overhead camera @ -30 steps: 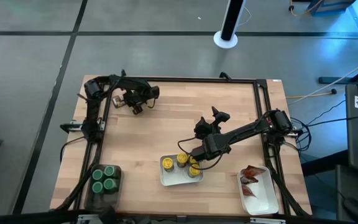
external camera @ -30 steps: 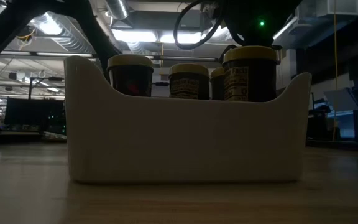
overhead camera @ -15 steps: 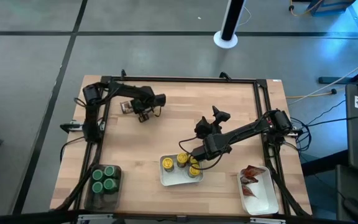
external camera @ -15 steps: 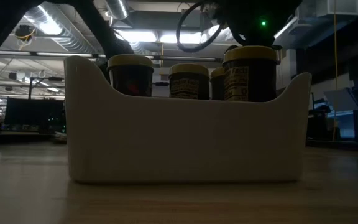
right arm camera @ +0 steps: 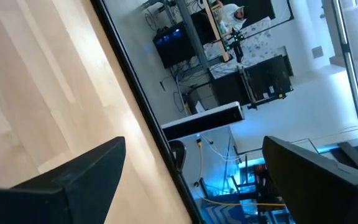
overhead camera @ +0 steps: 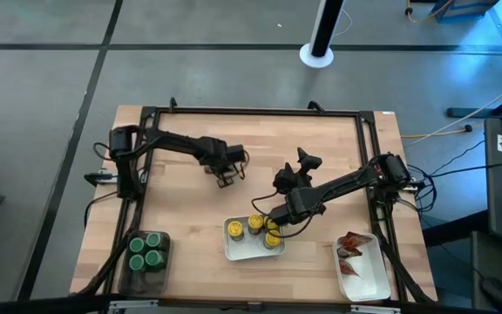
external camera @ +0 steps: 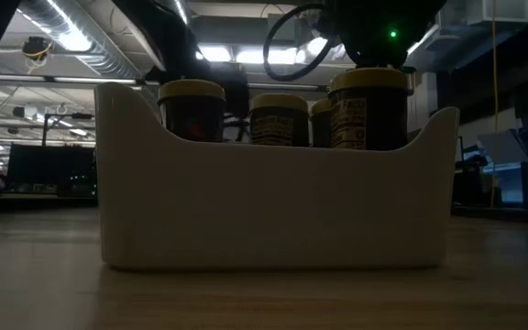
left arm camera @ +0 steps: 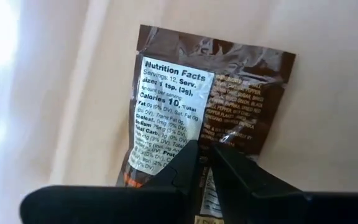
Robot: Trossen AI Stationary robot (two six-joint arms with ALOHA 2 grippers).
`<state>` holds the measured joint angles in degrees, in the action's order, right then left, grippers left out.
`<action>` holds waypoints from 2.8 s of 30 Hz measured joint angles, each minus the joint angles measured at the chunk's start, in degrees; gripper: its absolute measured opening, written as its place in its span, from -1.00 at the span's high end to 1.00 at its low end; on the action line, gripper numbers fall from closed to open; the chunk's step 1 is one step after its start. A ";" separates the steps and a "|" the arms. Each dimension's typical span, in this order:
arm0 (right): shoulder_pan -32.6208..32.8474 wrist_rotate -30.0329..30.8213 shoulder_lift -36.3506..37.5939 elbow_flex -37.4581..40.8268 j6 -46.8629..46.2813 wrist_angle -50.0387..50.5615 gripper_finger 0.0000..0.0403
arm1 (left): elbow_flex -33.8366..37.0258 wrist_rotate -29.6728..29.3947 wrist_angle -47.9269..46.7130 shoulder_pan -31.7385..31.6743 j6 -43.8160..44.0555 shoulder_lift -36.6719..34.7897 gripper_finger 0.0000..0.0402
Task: Sort spices by type
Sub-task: Put the brown seasoning bag into the right white bin
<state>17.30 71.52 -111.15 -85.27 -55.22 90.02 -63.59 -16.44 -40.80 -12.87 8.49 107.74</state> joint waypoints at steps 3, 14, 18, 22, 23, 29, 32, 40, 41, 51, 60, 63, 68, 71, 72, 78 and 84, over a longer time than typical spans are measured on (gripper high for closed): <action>0.00 0.97 0.10 0.00 0.28 0.00 -0.88 | 0.00 3.31 6.50 1.81 -0.01 0.10 0.80; -1.45 6.35 8.99 -0.04 4.67 -0.02 -0.88 | -4.64 2.93 9.29 5.03 -3.45 -7.24 0.80; -5.32 4.87 11.49 -0.04 4.54 -0.17 -0.88 | -2.21 -2.41 8.21 5.12 -3.98 -14.07 0.80; -10.92 1.55 11.65 0.06 3.19 -3.33 -0.88 | 4.00 -5.85 9.07 4.27 -2.97 -19.60 0.80; -12.37 0.47 11.65 0.43 4.47 -6.15 -0.88 | 6.01 -6.07 9.23 3.84 -2.21 -20.30 0.80; -21.20 -19.74 11.61 6.09 24.80 -36.06 -0.88 | 19.21 -5.40 25.33 2.51 -1.16 -20.98 0.80; -24.82 -37.18 11.56 10.07 33.77 -51.36 -0.88 | 23.36 -3.13 30.39 2.41 -1.07 -20.90 0.80; -27.50 -51.51 11.56 16.38 34.23 -74.70 -0.88 | 29.27 -1.69 42.18 2.50 -0.68 -20.98 0.80; -27.45 -50.72 11.56 16.94 34.50 -76.70 -0.88 | 29.92 -1.32 43.71 2.50 -1.13 -20.98 0.80; -27.46 -50.08 11.56 17.31 36.15 -80.30 -0.88 | 33.93 2.35 46.07 2.32 -1.31 -20.98 0.80; -27.45 -51.87 11.54 17.31 42.10 -75.74 -0.88 | 34.91 2.37 47.30 2.48 -0.99 -23.46 0.80; -27.45 -51.61 11.54 17.31 42.12 -74.10 -0.88 | 34.86 2.37 45.92 2.50 -0.96 -27.23 0.80; -27.45 -53.33 11.44 17.31 44.79 -72.62 -0.88 | 34.79 2.76 47.63 2.91 0.08 -31.16 0.80; -27.47 -58.89 10.53 17.31 47.53 -73.85 -0.88 | 34.77 4.93 48.37 3.73 0.26 -30.16 0.80; -27.45 -60.24 9.99 17.31 48.42 -74.43 -0.88 | 34.77 5.97 48.64 4.07 0.37 -29.30 0.80; -27.52 -60.56 5.75 17.35 49.97 -78.81 -0.88 | 35.01 7.52 51.39 6.47 0.49 -24.91 0.80; -28.30 -60.62 3.12 17.46 50.85 -80.91 -0.88 | 34.99 6.99 52.82 6.53 0.33 -21.45 0.80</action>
<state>-11.00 10.90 -108.03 -67.82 -4.37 9.11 -28.60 -9.45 12.03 -6.34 8.82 86.30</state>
